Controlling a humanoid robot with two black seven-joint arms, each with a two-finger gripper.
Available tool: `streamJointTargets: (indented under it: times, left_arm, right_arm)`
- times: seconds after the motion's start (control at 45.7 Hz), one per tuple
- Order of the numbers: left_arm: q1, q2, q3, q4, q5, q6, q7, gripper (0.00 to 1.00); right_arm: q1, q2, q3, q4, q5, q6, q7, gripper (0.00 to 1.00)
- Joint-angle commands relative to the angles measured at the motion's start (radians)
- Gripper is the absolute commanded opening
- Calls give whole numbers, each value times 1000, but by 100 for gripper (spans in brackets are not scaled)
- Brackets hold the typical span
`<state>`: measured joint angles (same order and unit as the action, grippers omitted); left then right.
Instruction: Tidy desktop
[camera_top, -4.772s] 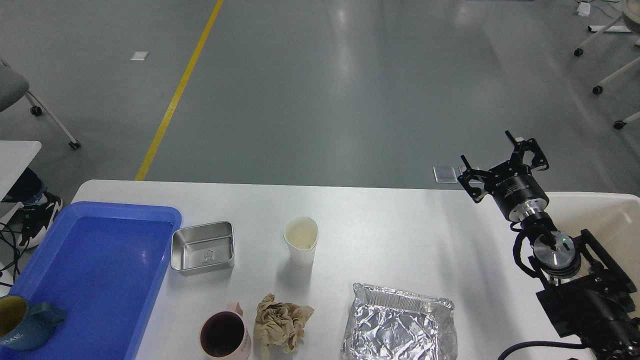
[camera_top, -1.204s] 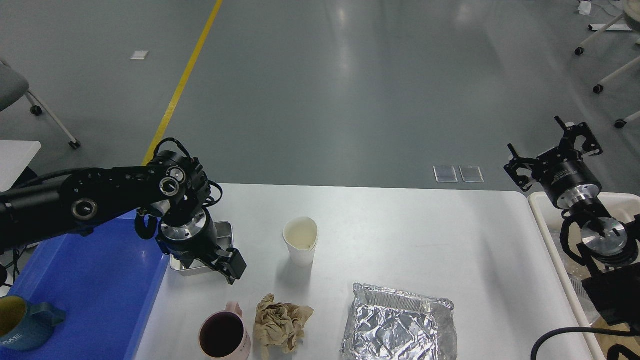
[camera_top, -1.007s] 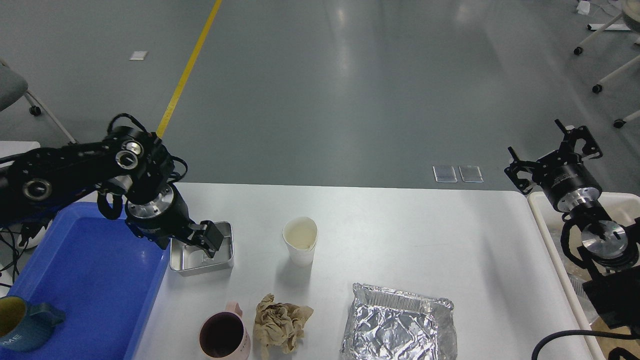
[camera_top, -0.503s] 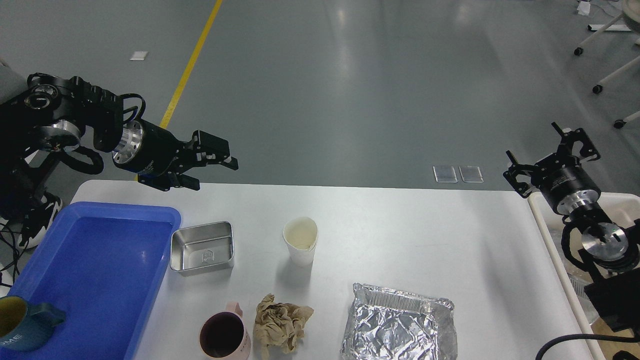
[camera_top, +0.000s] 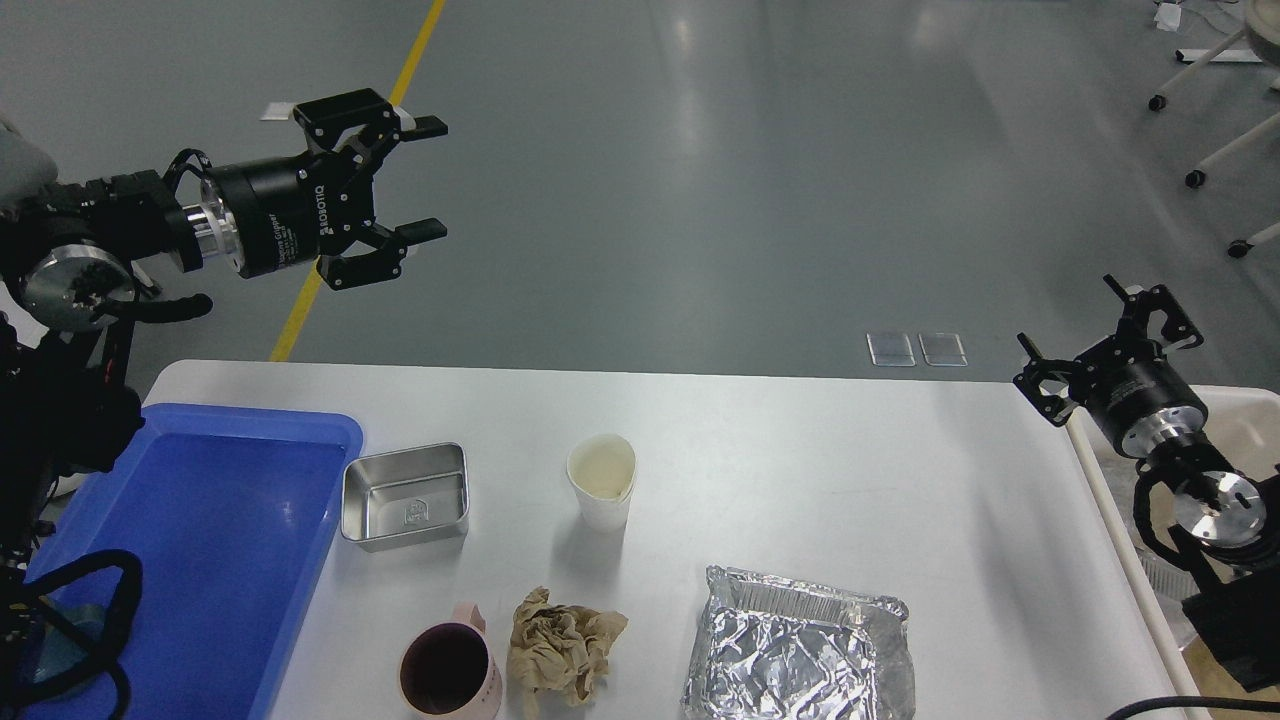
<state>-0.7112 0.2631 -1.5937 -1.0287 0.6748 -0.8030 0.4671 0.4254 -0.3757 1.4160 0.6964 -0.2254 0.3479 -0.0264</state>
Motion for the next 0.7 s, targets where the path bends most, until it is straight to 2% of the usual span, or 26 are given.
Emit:
streamJointTargets:
  times: [0.0, 0.088, 0.175, 0.285, 0.416, 0.525, 0.635, 0.679]
  left_arm:
    - [36, -27, -52, 31, -1, 28, -117, 100]
    - [24, -41, -60, 74, -1, 100, -145, 100]
    - [-4, -41, -83, 116, -4, 237, -176, 100]
    - [-34, -47, -112, 179, -15, 355, -264, 100]
    - [-24, -56, -114, 200, -63, 373, -428, 100]
    - [5, -59, -112, 262, -199, 369, -542, 100]
    - [7, -59, -109, 289, -348, 357, -625, 100]
    - [9, -50, -108, 291, -382, 357, -636, 100]
  right_arm:
    - [-4, 1, -14, -2, -2, -4, 0, 100]
    - [-5, 0, -20, -2, -2, -6, 0, 100]
    - [-20, 0, -20, 0, -2, -7, 0, 100]
    - [-39, 0, -23, 3, -2, -16, 0, 100]
    - [-62, -5, -26, 12, -3, -43, -1, 100]
    - [-62, -19, -26, 12, -22, -47, 0, 100]
    - [-62, -22, -26, 11, -34, -47, 0, 100]
    - [-60, -22, -25, 9, -35, -47, 0, 100]
